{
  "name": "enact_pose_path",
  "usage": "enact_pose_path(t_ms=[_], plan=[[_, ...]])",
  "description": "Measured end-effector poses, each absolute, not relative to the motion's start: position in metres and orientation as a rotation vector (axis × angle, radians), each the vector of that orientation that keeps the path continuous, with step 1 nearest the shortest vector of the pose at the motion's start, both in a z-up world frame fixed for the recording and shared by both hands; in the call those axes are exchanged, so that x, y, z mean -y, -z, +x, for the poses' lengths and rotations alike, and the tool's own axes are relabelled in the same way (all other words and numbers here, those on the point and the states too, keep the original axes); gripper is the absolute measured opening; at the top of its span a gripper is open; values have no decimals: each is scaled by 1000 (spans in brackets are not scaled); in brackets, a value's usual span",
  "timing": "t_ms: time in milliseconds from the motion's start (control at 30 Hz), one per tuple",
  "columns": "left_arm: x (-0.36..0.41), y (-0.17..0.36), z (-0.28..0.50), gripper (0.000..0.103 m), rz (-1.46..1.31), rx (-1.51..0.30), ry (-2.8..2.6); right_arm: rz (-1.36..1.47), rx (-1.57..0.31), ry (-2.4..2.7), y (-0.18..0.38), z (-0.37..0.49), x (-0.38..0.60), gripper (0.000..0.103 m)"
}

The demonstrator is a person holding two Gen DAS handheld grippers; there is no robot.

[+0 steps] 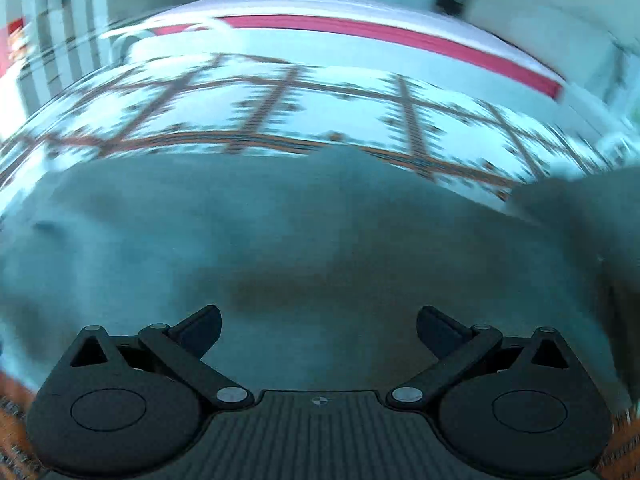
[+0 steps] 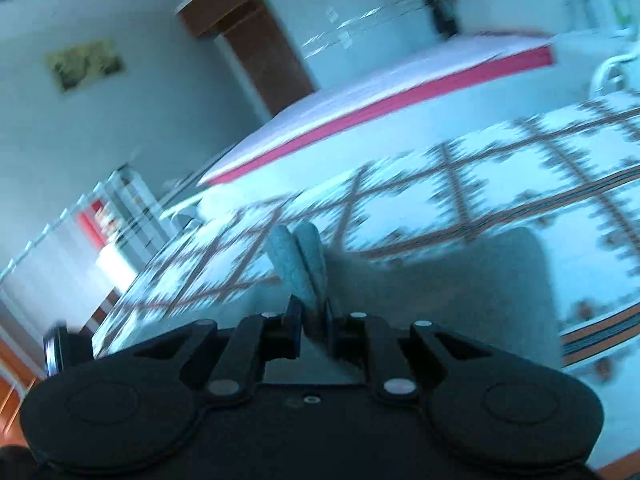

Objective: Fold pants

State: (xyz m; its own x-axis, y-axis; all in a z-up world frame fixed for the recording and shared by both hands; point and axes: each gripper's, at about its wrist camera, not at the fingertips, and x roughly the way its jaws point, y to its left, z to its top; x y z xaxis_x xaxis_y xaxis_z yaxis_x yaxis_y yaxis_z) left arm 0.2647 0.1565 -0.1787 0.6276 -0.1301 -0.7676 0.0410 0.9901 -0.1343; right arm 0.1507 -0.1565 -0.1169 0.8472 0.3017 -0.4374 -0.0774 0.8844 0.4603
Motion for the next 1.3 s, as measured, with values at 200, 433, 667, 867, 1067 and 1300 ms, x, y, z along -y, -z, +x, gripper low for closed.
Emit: enact_pose_path(t_ms=[200, 433, 667, 867, 1067, 1300], plan=[[-212, 190, 261, 103, -179, -889, -2, 430, -633, -306, 153, 178, 80, 3], [-231, 200, 260, 103, -231, -913, 1, 329, -801, -284, 187, 186, 58, 9], [-202, 202, 276, 103, -385, -1011, 257, 113, -768, -312, 176, 165, 44, 12], [-169, 211, 289, 103, -373, -1047, 283, 83, -749, -319, 177, 157, 49, 12], [-166, 207, 296, 103, -552, -1054, 316, 79, -746, -306, 178, 154, 60, 11], [-146, 213, 296, 103, -457, -1071, 325, 97, -735, -321, 174, 146, 68, 15]])
